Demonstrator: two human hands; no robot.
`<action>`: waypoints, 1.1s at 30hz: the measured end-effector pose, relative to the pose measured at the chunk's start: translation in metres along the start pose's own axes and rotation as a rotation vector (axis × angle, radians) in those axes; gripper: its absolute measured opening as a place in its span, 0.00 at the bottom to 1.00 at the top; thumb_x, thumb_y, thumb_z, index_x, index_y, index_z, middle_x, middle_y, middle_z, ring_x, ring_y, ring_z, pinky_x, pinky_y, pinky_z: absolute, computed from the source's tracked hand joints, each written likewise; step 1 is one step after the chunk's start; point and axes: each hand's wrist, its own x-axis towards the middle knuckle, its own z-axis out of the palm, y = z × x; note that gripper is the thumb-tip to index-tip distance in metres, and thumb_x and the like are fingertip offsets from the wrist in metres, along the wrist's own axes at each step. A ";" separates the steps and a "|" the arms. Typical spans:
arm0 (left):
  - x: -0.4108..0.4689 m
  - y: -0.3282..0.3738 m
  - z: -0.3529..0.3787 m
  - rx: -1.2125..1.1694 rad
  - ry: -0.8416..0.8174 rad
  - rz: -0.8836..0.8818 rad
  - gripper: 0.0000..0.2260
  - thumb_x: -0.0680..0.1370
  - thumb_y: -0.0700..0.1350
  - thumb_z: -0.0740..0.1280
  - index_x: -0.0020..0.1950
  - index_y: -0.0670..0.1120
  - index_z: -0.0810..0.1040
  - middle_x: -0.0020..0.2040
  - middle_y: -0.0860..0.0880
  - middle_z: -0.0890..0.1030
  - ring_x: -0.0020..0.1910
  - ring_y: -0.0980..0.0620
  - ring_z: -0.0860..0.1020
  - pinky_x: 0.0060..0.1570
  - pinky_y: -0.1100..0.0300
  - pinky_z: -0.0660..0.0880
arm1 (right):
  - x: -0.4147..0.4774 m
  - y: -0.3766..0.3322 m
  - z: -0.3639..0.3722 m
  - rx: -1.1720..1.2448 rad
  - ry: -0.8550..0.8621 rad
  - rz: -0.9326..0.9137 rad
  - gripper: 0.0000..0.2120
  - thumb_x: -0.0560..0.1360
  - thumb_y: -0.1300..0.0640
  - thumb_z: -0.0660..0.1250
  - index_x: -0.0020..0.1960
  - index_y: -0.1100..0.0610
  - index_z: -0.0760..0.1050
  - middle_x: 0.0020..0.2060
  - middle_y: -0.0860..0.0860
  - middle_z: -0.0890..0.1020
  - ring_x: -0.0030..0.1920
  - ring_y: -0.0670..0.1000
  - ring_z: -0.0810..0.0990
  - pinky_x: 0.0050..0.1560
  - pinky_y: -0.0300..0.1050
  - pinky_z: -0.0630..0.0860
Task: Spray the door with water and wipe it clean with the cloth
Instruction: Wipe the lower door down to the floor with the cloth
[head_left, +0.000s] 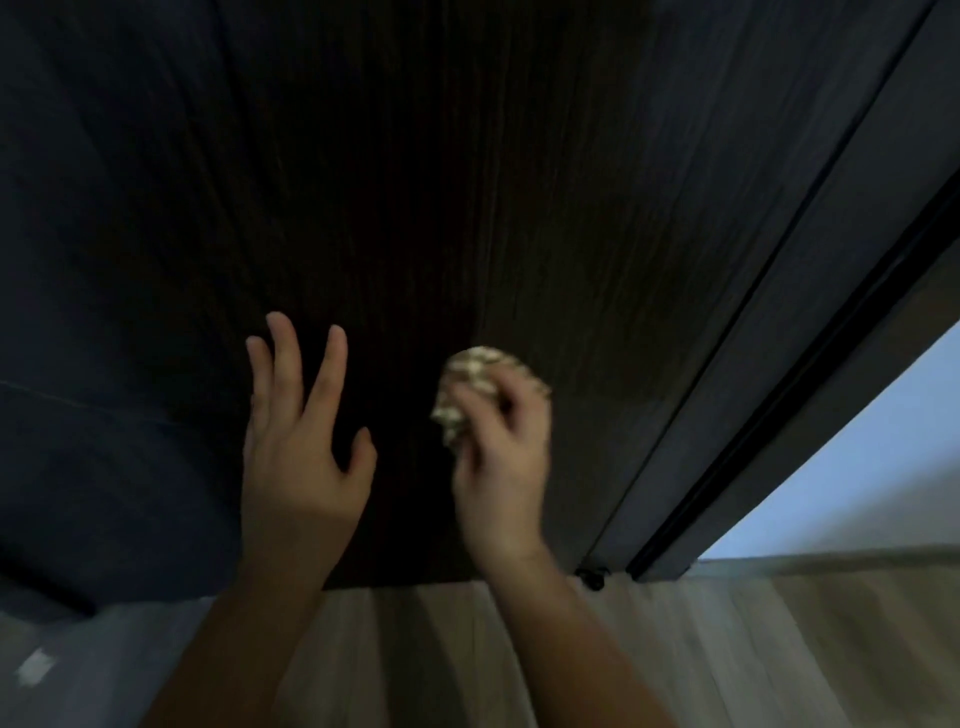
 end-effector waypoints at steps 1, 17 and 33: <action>0.000 -0.001 0.001 -0.002 0.002 0.004 0.36 0.74 0.44 0.64 0.78 0.55 0.51 0.79 0.54 0.40 0.78 0.50 0.40 0.72 0.52 0.50 | -0.009 -0.001 0.006 -0.012 -0.076 -0.034 0.22 0.65 0.72 0.66 0.57 0.58 0.80 0.61 0.52 0.69 0.62 0.54 0.69 0.67 0.35 0.60; -0.008 -0.012 0.002 -0.066 -0.016 0.057 0.35 0.73 0.43 0.64 0.78 0.50 0.55 0.79 0.52 0.43 0.78 0.50 0.42 0.73 0.66 0.47 | 0.013 -0.012 -0.006 0.153 0.151 0.194 0.14 0.70 0.67 0.69 0.54 0.57 0.76 0.56 0.48 0.70 0.57 0.44 0.73 0.53 0.37 0.76; -0.043 -0.011 0.034 0.099 -0.083 -0.056 0.38 0.73 0.39 0.70 0.79 0.47 0.54 0.79 0.43 0.43 0.78 0.44 0.44 0.71 0.36 0.55 | 0.009 0.049 -0.040 0.326 0.397 0.592 0.17 0.70 0.67 0.71 0.50 0.49 0.73 0.54 0.58 0.78 0.54 0.50 0.79 0.55 0.41 0.76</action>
